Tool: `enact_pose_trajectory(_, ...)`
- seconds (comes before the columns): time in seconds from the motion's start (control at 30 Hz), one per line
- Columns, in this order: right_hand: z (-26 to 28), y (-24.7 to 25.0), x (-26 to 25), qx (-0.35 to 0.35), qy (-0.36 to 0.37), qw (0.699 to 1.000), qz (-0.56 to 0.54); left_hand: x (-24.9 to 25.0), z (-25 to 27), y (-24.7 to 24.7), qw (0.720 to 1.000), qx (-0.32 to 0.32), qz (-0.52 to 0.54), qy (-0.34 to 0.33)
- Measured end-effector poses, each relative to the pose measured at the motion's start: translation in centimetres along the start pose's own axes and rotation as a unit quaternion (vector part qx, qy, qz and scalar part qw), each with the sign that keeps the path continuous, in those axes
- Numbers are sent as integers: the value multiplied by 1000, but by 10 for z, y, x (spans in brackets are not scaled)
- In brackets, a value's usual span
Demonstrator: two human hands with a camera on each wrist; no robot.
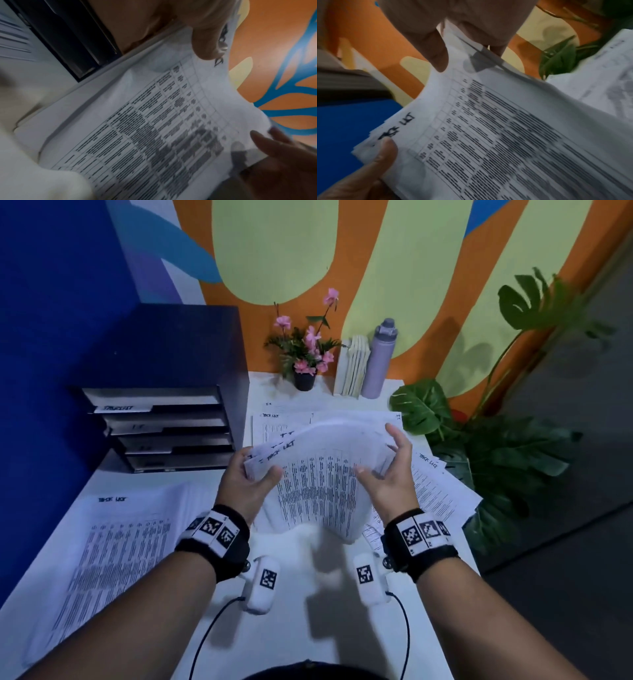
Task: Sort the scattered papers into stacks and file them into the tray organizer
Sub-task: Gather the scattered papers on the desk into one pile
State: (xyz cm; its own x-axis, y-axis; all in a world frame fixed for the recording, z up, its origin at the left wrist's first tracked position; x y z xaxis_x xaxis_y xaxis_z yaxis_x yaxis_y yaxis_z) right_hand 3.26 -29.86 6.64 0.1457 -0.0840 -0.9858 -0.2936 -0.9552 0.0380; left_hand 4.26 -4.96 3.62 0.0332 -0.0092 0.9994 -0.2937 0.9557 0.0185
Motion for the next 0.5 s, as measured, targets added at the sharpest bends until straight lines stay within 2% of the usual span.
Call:
enact_pose_trajectory(0.17, -9, -9, -33, -7, 145, 987, 69, 14, -6, 1, 999, 19, 37, -24)
enact_pose_trajectory(0.27, -14, -13, -34, -26, 196, 970, 144, 24, -8, -2, 997, 44, 53, -31)
enact_pose_trajectory(0.33, -15, -14, -30, -22, 205, 959, 193, 31, -12, -7, 996, 65, 49, -34)
enact_pose_trajectory(0.4, -12, -11, -24, -4, 189, 961, 201, 35, -16, -9, 996, 75, 45, -34)
enact_pose_trajectory(0.5, -4, 0, -16, 61, 79, 994, 49, 21, -25, -9, 999, 42, 34, -2)
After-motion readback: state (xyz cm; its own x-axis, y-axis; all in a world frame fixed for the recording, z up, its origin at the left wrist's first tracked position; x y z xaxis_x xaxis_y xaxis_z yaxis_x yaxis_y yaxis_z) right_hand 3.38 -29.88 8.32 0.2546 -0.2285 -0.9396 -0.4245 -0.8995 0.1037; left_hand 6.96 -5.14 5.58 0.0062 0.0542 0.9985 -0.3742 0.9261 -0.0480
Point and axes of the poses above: each hand's wrist, its own z-axis away from the middle knuckle, its own y-axis out of the back of the hand, x = y × z, the point moved 5 cm from there along -z, towards the middle knuckle, and after that the axes turned 7 degrees about x, right-handed, at the moved point
